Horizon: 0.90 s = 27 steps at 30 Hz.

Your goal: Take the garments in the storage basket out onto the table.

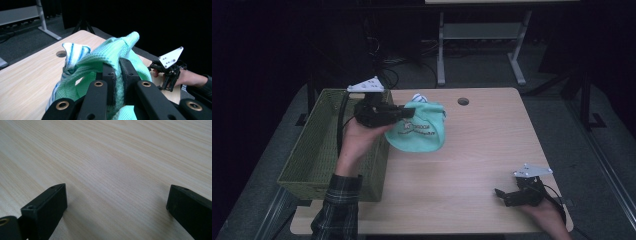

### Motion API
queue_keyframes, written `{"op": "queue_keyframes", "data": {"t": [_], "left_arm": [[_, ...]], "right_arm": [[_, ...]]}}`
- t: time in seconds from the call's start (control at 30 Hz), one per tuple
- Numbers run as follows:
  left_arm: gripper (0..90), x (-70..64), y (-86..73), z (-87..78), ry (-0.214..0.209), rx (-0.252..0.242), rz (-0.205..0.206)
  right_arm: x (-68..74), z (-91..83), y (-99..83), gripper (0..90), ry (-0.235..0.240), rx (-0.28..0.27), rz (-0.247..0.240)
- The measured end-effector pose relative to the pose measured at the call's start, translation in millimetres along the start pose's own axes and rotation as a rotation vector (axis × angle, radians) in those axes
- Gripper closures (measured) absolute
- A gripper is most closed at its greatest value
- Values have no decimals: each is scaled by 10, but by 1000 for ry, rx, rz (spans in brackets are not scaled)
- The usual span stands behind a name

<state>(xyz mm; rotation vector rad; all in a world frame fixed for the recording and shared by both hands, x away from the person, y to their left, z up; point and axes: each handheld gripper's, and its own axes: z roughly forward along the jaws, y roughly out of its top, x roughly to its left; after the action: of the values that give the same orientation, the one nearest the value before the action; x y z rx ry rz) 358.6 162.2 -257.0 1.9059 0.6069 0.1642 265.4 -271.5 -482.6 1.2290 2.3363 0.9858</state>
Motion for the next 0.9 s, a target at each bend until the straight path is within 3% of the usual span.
{"op": "queue_keyframes", "data": {"t": [0.5,0.9], "left_arm": [[830,-188,-93,444,-46,48,31],[830,-295,-225,776,-70,72,30]], "right_arm": [[-1,0,1,26,-1,-1,-1],[2,-1,0,26,1,1,2]]}}
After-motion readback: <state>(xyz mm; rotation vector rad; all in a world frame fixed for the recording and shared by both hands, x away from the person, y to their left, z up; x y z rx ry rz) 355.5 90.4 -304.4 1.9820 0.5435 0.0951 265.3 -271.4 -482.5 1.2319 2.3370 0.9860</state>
